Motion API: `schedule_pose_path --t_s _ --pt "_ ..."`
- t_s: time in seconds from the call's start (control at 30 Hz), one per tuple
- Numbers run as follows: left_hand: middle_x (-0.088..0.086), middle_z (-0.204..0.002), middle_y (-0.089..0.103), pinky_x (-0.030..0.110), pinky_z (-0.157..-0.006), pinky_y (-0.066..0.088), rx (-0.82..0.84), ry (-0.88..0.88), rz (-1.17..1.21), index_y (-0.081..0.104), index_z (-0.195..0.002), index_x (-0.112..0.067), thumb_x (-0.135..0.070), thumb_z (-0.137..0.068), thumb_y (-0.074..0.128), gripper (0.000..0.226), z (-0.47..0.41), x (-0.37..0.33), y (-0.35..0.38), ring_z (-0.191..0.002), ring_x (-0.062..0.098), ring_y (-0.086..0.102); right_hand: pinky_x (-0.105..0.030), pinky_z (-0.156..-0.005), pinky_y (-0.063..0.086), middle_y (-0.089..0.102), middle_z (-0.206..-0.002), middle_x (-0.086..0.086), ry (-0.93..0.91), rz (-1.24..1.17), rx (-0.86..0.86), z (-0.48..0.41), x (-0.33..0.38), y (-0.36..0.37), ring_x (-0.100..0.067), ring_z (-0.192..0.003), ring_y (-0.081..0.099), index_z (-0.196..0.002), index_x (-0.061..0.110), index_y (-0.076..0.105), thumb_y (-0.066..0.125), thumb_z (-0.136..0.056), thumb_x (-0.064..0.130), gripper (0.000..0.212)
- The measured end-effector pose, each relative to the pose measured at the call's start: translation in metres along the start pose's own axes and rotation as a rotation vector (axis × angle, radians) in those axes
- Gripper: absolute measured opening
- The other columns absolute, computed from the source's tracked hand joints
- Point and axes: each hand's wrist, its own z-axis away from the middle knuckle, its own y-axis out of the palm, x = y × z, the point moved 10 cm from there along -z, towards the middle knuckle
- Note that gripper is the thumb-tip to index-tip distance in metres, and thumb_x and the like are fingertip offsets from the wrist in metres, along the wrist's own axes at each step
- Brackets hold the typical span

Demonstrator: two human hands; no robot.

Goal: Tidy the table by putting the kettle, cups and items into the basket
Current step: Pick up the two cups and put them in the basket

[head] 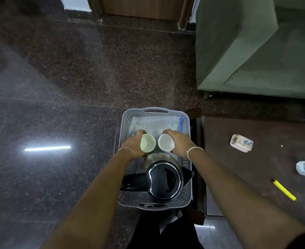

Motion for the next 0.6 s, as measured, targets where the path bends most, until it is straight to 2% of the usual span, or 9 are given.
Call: schedule_pose_path --t_s 0.17,0.27,0.37,0.5,0.6 --pt "0.018 -0.120 0.057 0.040 -0.086 0.048 0.011 0.014 -0.025 0.036 -0.130 -0.020 -0.014 -0.065 0.080 0.079 -0.003 -0.005 0.001 -0.110 0.037 0.057 -0.039 -0.102 0.042 0.054 -0.137 -0.009 -0.004 -0.037 -0.021 -0.002 -0.006 0.005 -0.031 -0.125 0.052 -0.140 0.021 0.042 0.078 -0.075 0.011 0.074" --pt "0.017 -0.126 0.055 0.046 -0.094 0.048 0.043 -0.010 -0.116 0.036 -0.135 -0.023 -0.012 -0.065 0.079 0.083 0.000 -0.007 -0.001 -0.116 0.037 0.054 -0.036 -0.109 0.035 0.045 -0.148 -0.005 -0.007 -0.054 -0.029 0.005 -0.005 -0.002 -0.027 -0.135 0.044 -0.148 0.022 0.034 0.075 -0.076 0.006 0.084" --pt "0.015 -0.134 0.052 0.041 -0.098 0.047 0.054 -0.050 -0.166 0.034 -0.142 -0.024 -0.012 -0.074 0.073 0.079 0.005 -0.013 -0.010 -0.120 0.036 0.052 -0.034 -0.111 0.033 0.035 -0.155 -0.004 -0.037 -0.087 -0.041 0.020 0.000 -0.015 -0.026 -0.140 0.037 -0.152 0.020 0.025 0.075 -0.076 0.007 0.092" --pt "0.010 -0.142 0.048 0.035 -0.099 0.046 -0.062 -0.074 0.002 0.037 -0.143 -0.022 -0.006 -0.082 0.059 0.067 0.008 -0.044 -0.037 -0.123 0.031 0.052 -0.037 -0.113 0.034 0.027 -0.158 -0.006 -0.047 -0.159 -0.144 0.051 -0.004 -0.046 -0.026 -0.144 0.031 -0.153 0.021 0.021 0.066 -0.078 0.007 0.088" --pt "0.006 -0.136 0.056 0.032 -0.096 0.044 -0.200 -0.004 0.080 0.051 -0.133 -0.019 -0.010 -0.083 0.059 0.052 0.007 -0.092 -0.054 -0.119 0.027 0.055 -0.038 -0.116 0.030 0.026 -0.159 -0.007 -0.011 -0.215 -0.251 0.076 -0.025 -0.071 -0.025 -0.148 0.022 -0.153 0.019 0.022 0.061 -0.082 0.008 0.081"
